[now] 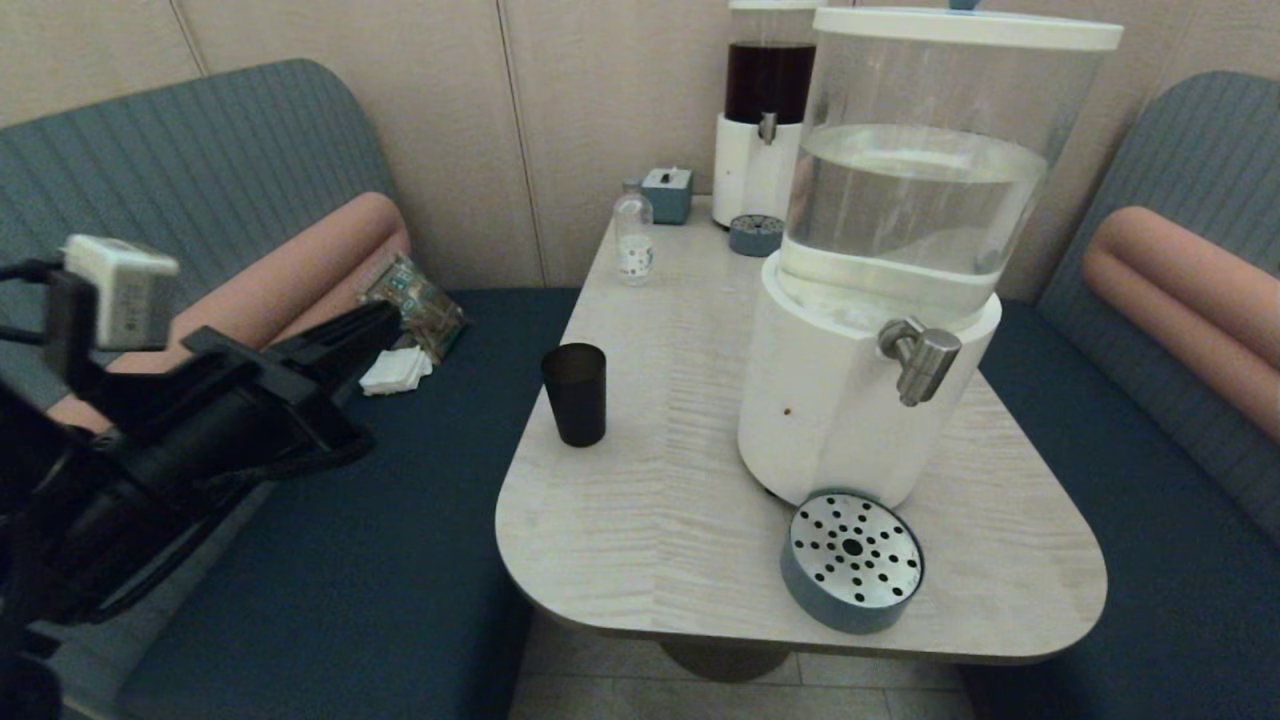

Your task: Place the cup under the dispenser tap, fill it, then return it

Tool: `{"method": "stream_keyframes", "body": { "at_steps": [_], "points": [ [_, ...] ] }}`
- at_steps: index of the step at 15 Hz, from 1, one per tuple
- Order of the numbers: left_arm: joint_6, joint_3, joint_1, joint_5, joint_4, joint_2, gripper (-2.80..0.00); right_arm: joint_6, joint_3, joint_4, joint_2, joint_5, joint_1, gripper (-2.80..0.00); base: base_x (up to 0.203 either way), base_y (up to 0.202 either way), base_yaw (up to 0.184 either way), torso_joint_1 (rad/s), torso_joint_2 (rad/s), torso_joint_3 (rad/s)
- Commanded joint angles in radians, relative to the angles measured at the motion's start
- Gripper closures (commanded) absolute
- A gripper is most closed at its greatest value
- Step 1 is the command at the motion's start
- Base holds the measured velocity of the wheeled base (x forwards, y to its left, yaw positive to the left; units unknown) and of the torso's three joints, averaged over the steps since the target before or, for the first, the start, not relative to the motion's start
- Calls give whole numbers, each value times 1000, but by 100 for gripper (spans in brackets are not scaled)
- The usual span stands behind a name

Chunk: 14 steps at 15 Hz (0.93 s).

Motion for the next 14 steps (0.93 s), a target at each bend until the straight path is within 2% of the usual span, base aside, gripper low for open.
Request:
{"method": "stream_keyframes", "body": {
  "at_steps": [1,4,6,8,10,14],
  "points": [
    [0,12,0,57,60,-228,0,-1,15,-1,0,0,0,0,0,0,0,0,0,0],
    [-3,17,5,159,238,-465,0,-1,15,-1,0,0,0,0,0,0,0,0,0,0],
    [-7,24,36,214,330,-601,0,-1,15,-1,0,0,0,0,0,0,0,0,0,0],
    [-8,32,61,228,396,-712,0,-1,15,-1,0,0,0,0,0,0,0,0,0,0],
    [-5,35,69,234,516,-838,0,-1,14,-1,0,0,0,0,0,0,0,0,0,0],
    [33,-38,115,236,901,-1091,0,-1,14,-1,0,0,0,0,0,0,0,0,0,0]
  ]
}}
